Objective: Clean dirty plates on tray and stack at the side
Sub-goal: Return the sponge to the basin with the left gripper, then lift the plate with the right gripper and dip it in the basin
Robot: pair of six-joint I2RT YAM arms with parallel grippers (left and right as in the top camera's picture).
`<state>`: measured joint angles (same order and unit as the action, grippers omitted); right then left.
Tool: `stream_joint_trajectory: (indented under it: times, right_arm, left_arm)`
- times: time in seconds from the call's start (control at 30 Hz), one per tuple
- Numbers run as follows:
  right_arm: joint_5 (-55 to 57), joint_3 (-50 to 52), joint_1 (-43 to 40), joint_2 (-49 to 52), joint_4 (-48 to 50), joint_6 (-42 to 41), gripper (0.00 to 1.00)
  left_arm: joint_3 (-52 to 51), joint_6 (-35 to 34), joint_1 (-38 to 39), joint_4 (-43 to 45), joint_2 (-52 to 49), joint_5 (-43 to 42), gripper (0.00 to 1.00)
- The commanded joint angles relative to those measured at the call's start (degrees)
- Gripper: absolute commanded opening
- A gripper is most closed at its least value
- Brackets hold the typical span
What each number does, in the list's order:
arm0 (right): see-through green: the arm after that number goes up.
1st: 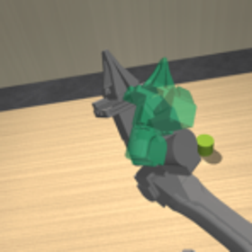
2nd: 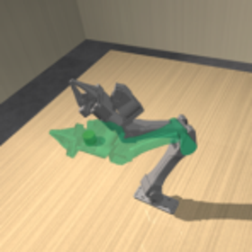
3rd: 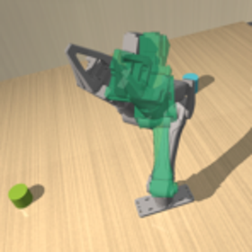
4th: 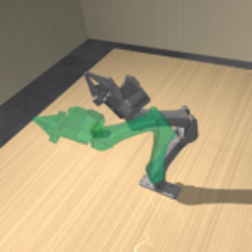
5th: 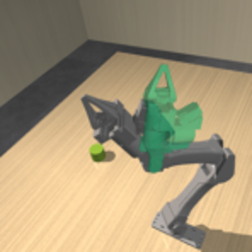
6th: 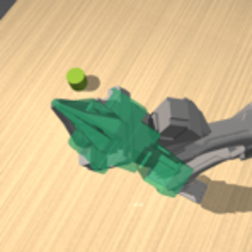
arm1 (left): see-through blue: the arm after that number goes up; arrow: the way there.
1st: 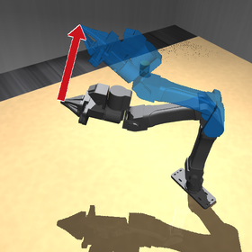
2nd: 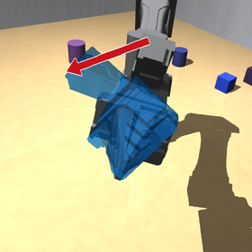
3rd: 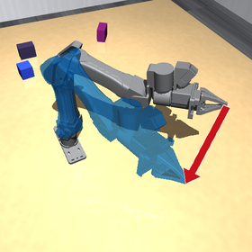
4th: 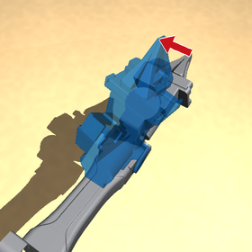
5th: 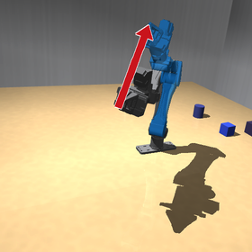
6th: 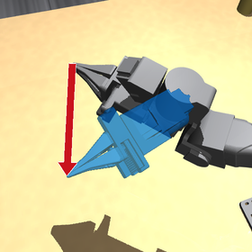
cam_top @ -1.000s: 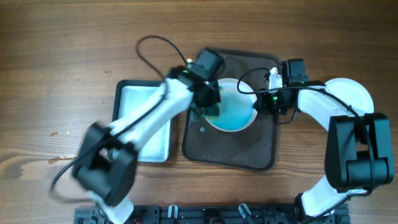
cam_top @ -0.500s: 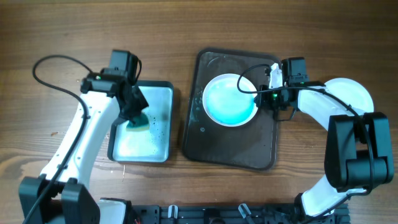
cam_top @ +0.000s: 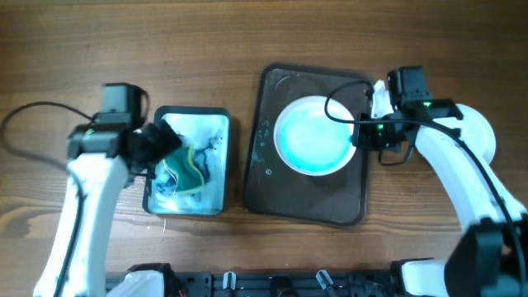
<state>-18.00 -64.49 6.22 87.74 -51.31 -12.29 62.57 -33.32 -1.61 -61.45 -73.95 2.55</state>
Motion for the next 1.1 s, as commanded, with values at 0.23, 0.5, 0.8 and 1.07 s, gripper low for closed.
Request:
stream_joint_trajectory:
  times: [0.23,0.5,0.8,1.07]
  right_arm:
    - [12.28,-24.20,26.45,8.41,-5.46,-5.25,0.04]
    - [32.98,-31.56,38.66,21.24,5.99,-7.23,0.04]
    - [60.15,-31.56,50.01,18.08,11.69,-1.99,0.05]
    - [78.84,-31.56,57.07,17.97,14.49,1.18,0.04]
  left_arm:
    - [1.46,0.11,-5.66,-1.18,17.20,-1.42,1.00]
    - [1.44,0.11,-5.66,-1.18,17.46,-1.42,1.00]
    - [1.44,0.11,-5.66,-1.16,16.41,-1.42,1.00]
    - [1.44,0.11,-5.66,-1.16,16.41,-1.42,1.00]
